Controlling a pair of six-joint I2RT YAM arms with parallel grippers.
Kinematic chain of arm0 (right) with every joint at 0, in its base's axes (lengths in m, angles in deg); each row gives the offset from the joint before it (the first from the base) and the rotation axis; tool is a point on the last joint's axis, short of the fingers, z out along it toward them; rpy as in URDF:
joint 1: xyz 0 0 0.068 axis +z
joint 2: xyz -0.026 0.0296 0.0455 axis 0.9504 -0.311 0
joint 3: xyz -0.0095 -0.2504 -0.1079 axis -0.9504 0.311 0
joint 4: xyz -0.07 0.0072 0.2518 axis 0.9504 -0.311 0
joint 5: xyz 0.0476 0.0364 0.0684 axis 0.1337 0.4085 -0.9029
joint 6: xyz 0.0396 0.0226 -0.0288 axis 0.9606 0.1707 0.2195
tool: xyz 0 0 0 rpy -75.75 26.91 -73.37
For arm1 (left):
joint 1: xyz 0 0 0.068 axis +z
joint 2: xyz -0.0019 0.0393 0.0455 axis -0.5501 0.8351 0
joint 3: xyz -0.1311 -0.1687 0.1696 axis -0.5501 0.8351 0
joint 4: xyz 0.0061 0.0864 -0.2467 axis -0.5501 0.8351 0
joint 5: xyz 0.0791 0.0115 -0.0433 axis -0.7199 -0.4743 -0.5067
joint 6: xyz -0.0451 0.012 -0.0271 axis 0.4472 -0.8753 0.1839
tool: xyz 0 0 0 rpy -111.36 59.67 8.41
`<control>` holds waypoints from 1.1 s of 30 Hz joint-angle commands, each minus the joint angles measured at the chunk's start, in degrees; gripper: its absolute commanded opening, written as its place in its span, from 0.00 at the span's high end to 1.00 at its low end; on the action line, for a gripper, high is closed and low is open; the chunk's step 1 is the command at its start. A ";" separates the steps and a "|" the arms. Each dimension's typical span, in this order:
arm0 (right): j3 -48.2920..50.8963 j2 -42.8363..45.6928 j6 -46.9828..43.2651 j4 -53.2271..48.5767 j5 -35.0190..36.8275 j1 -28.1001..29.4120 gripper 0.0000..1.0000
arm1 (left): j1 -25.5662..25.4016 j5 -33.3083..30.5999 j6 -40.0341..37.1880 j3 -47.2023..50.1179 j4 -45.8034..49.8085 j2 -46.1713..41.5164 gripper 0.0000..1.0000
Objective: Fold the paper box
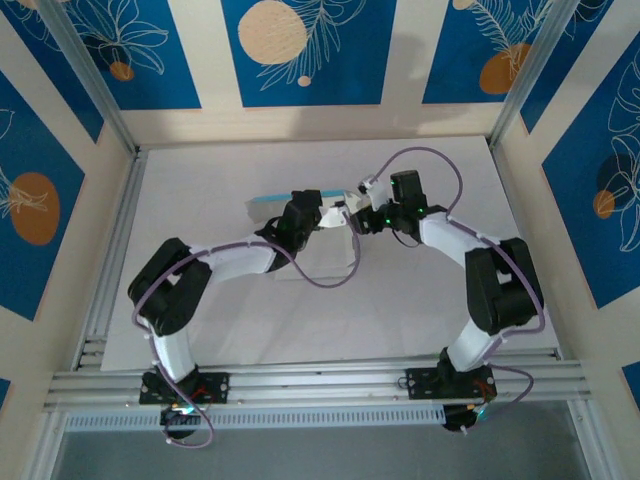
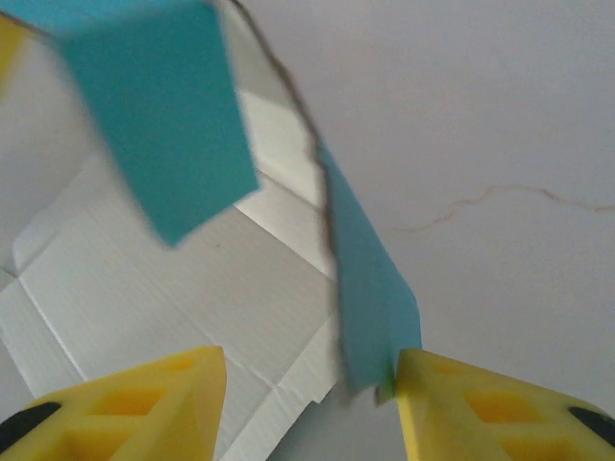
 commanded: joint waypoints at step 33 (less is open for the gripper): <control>-9.51 -6.68 28.77 2.07 16.12 11.82 1.00 | -2.80 0.41 20.39 -9.01 23.79 -3.86 1.00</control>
